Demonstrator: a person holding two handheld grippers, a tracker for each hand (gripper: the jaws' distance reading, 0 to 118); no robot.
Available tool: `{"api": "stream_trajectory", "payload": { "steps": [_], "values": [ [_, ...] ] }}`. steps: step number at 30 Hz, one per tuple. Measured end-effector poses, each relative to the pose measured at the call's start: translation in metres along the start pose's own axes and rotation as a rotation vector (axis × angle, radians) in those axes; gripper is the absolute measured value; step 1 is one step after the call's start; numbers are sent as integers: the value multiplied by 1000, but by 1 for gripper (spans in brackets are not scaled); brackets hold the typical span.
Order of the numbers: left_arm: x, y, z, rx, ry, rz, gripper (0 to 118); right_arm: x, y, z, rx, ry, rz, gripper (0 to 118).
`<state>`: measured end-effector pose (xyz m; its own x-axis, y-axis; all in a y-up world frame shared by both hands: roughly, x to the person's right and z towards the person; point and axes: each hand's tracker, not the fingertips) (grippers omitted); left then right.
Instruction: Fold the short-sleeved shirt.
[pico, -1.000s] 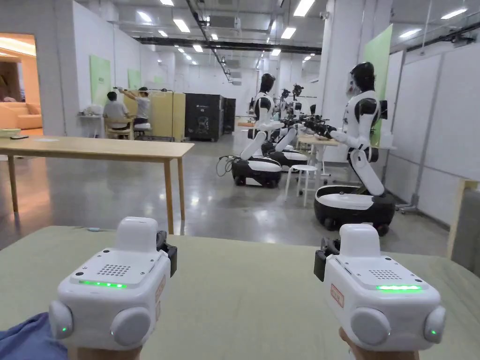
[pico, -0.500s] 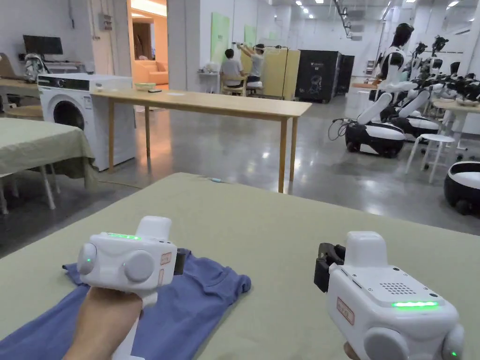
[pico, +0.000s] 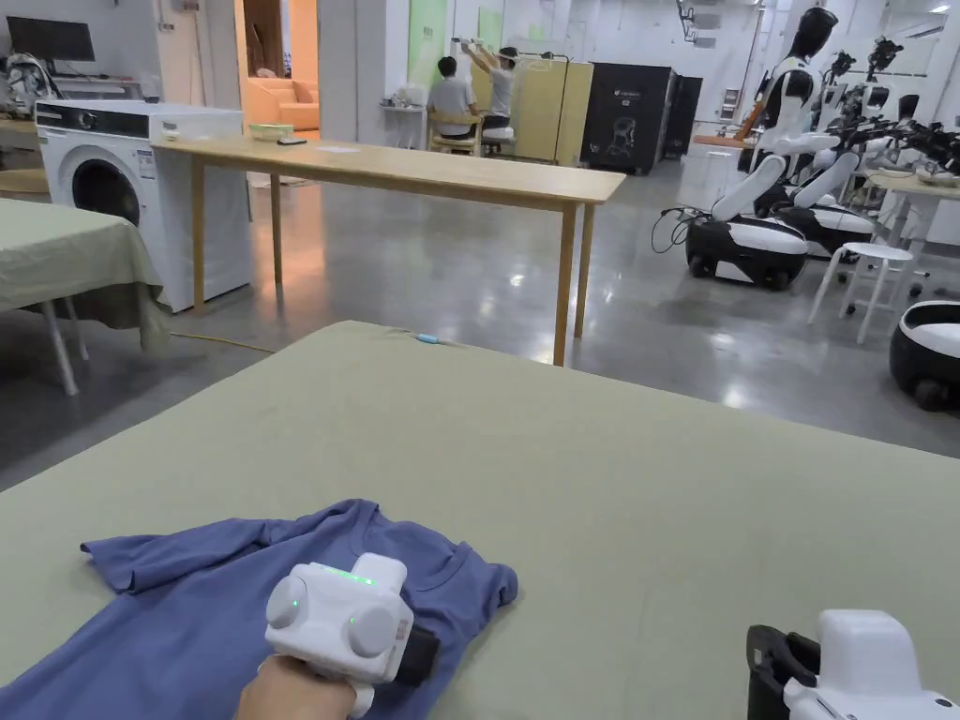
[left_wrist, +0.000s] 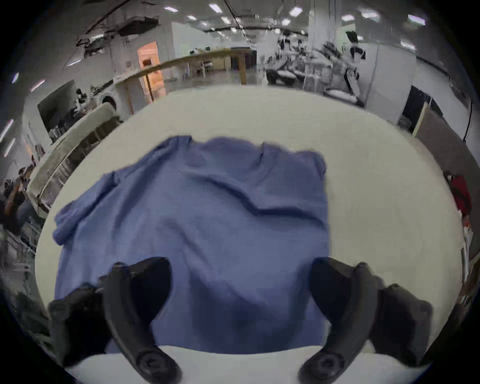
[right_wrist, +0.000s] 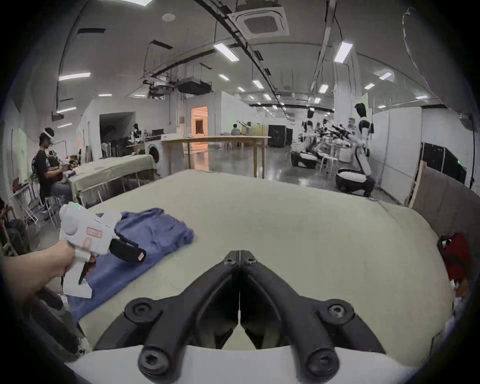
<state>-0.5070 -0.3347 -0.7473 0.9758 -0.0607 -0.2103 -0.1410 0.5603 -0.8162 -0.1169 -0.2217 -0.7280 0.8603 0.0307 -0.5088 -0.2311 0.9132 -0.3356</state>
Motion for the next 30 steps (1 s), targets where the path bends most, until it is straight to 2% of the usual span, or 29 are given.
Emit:
{"api": "stream_trajectory", "payload": {
  "steps": [1,2,3,4,5,6,8,9,11,13,17,19,23,27,30],
  "values": [
    [0,-6,-6,-17,14,-21,66,0,-1,2,-9,-9,-4,0],
    [-3,-9,-6,-4,-13,3,64,2,-3,0,-18,-18,-10,0],
    [-6,-8,1,40,-40,59,47,4,-4,-1,-23,-22,-16,0],
    [-11,-7,5,40,-54,104,21,5,-5,-2,-28,-21,-24,1],
    [-14,-6,8,43,-49,118,7,4,-4,0,-30,-21,-30,0],
    [-20,-5,10,44,-11,108,6,3,-4,1,-32,-21,-33,1],
    [-22,-4,7,17,-61,101,5,5,-2,7,-28,-20,-46,0],
    [-17,-4,14,41,-55,74,5,6,0,15,-18,-15,-65,0],
    [-5,3,25,97,-130,84,5,13,2,26,-2,-16,-86,1],
    [14,12,41,155,-157,81,5,21,4,38,11,-33,-95,0],
    [75,29,76,257,-300,50,5,51,6,71,37,-79,-119,1],
    [118,41,95,299,-380,24,5,69,5,92,57,-113,-118,1],
    [234,57,144,372,-515,-119,5,111,2,135,82,-207,-122,1],
    [347,62,171,371,-671,-220,5,156,-7,175,97,-291,-144,1],
    [432,50,173,330,-706,-309,5,191,-19,199,90,-347,-172,1]
  ]
}}
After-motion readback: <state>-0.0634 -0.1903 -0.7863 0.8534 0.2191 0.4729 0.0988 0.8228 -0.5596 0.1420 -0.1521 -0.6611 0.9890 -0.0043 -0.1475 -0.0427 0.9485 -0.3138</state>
